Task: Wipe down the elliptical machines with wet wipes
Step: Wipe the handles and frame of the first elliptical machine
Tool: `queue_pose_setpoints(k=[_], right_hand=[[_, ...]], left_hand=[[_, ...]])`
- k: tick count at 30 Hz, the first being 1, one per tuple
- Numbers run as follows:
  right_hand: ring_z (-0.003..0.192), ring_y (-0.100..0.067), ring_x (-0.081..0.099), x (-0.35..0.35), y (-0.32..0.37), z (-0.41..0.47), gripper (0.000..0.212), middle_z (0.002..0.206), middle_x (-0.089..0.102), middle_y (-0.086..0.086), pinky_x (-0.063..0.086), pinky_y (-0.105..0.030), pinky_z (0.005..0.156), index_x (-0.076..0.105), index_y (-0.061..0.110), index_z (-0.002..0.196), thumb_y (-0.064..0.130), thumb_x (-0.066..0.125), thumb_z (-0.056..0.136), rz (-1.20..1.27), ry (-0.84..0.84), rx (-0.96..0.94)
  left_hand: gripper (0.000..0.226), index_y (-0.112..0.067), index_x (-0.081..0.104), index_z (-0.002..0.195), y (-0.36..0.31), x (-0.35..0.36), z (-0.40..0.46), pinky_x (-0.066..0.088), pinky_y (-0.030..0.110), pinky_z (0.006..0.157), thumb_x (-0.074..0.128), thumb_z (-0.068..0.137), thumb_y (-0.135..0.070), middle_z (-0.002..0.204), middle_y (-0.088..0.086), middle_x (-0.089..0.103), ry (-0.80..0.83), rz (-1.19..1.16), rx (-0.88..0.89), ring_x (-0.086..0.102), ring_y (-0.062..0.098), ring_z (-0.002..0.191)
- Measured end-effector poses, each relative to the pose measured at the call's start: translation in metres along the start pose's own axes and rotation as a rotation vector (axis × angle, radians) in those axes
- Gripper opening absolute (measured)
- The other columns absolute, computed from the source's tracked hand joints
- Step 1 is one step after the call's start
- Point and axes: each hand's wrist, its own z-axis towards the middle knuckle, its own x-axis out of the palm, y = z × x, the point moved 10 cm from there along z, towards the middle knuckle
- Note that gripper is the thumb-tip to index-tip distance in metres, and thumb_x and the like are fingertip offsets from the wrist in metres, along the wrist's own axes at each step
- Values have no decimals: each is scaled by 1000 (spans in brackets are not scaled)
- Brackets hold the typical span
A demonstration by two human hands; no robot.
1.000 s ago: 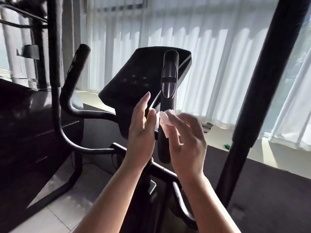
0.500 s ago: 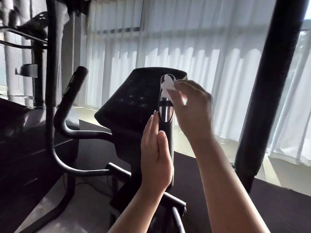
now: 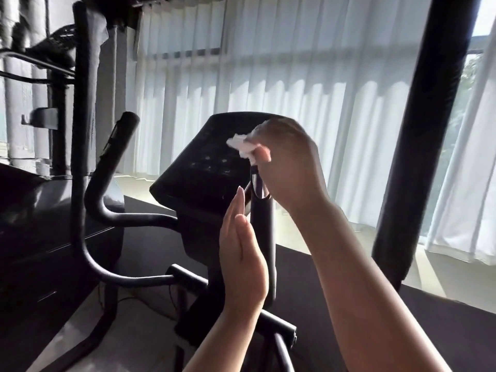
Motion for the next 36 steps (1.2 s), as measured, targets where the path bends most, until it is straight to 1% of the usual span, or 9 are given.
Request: queue_pose_setpoints(k=[4,9,13,18,21,25,31,35,36], right_hand=[[97,-17,67,-2,31,-69,13,87,71,0,59,-35,71,77,9,86,2,72,76,26,150,-48],[77,-24,67,-21,10,-8,30,75,70,-8,53,-30,74,72,2,74,19,51,87,-14,-83,-26],[80,-22,60,9,-45,27,20,81,69,-6,45,-32,72,73,7,88,14,55,88,102,220,243],[105,-13,61,10,-5,-12,13,95,75,-6,37,-7,98,74,1,90,1,64,84,302,213,-20],[101,-8,62,-20,-19,-53,17,102,72,0,42,-6,90,74,1,98,-2,63,85,335,-32,196],[115,-4,59,-44,-16,-148,24,119,60,18,43,-8,93,69,10,112,3,58,93,358,-350,526],[124,-8,55,4,6,-277,27,126,61,15,52,-36,95,62,43,112,27,46,98,482,-452,953],[116,2,51,37,-10,-317,21,117,61,7,51,-37,91,69,31,107,25,51,96,513,-496,1245],[111,1,54,41,-18,-316,21,113,62,9,51,-33,88,68,34,104,25,52,95,544,-517,1283]], left_hand=[[39,-40,53,125,5,-1,-1,40,23,108,27,97,-50,125,-26,62,-45,-136,-63,51,-3,126],[41,-40,38,138,1,-5,-3,31,19,114,25,99,-47,148,-10,46,-66,-24,5,40,-2,137],[41,-39,39,140,-4,-6,-4,34,15,109,31,100,-45,145,-4,50,-64,9,34,44,1,135],[40,-32,40,140,-6,-4,-1,34,5,100,39,101,-40,140,-14,50,-32,4,35,45,-13,127],[40,-28,39,142,-3,1,-1,30,0,96,37,103,-35,136,-29,41,6,-14,-24,39,-24,122],[40,-25,39,143,-3,2,-3,31,6,103,34,103,-28,142,-13,45,63,-7,-14,40,-14,129],[69,-3,6,150,-17,23,-29,31,-5,89,39,99,-37,124,-48,45,460,63,73,37,-34,111],[67,5,-3,146,-15,23,-39,21,-5,98,33,100,-27,137,-34,32,630,257,175,2,-33,116],[64,10,-5,145,-9,21,-40,20,-6,97,29,98,-19,137,-42,27,632,284,181,25,-36,111]])
